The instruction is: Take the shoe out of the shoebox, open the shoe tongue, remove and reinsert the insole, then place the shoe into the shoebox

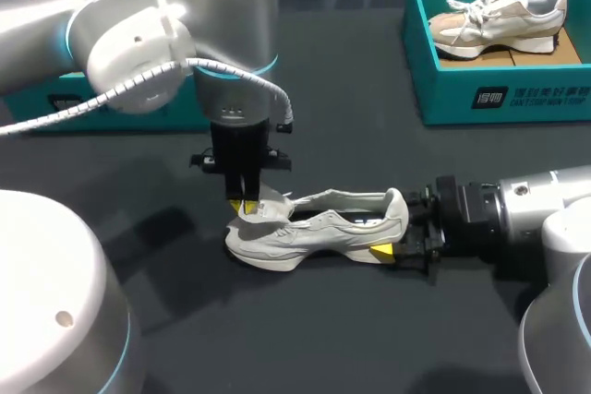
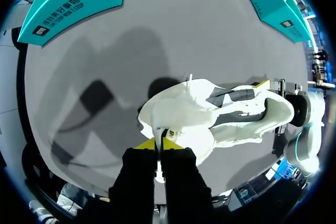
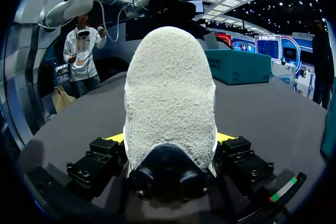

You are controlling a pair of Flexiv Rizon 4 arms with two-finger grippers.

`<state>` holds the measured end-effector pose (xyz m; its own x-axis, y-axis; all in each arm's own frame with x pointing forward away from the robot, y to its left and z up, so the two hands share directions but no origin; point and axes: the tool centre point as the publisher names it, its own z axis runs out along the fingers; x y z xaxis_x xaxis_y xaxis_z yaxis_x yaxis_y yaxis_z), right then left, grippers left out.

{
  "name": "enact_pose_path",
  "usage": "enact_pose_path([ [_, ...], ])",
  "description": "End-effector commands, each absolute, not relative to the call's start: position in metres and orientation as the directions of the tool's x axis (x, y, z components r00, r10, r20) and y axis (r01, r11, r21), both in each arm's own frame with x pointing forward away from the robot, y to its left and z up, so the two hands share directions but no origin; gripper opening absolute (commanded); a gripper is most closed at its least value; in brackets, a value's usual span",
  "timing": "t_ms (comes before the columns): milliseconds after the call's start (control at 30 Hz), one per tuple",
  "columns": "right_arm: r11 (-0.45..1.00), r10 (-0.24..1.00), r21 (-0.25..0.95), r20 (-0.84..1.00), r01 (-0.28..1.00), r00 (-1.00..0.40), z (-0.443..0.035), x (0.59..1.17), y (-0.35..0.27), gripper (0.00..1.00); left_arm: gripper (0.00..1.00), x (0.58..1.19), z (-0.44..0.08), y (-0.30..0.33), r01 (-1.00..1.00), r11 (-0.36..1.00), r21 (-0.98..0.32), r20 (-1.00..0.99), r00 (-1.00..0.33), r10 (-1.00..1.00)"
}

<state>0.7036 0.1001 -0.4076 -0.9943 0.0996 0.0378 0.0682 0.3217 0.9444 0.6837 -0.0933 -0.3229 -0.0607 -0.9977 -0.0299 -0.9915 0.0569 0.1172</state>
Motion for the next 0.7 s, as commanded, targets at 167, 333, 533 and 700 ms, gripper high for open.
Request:
enact_pose_path([
  [167,0.328,0.101,0.942,0.039,0.07,-0.994,-0.409,0.703,0.1,0.0,0.0,0.685,-0.339,-0.083,-0.993,0.037,0.116,-0.078,-0.046,-0.996],
  [333,0.328,0.101,0.942,0.039,0.07,-0.994,-0.409,0.703,0.1,0.0,0.25,0.683,-0.335,-0.074,-0.994,0.04,0.1,-0.104,-0.05,-0.993],
  [533,0.328,0.101,0.942,0.039,0.07,-0.994,-0.409,0.703,0.1,0.0,0.41,0.681,-0.329,-0.063,-0.996,0.046,0.081,-0.119,-0.056,-0.991],
  [700,0.328,0.101,0.942,0.039,0.07,-0.994,-0.409,0.703,0.1,0.0,0.48,0.682,-0.309,-0.06,-0.996,0.071,0.046,-0.076,-0.075,-0.994],
])
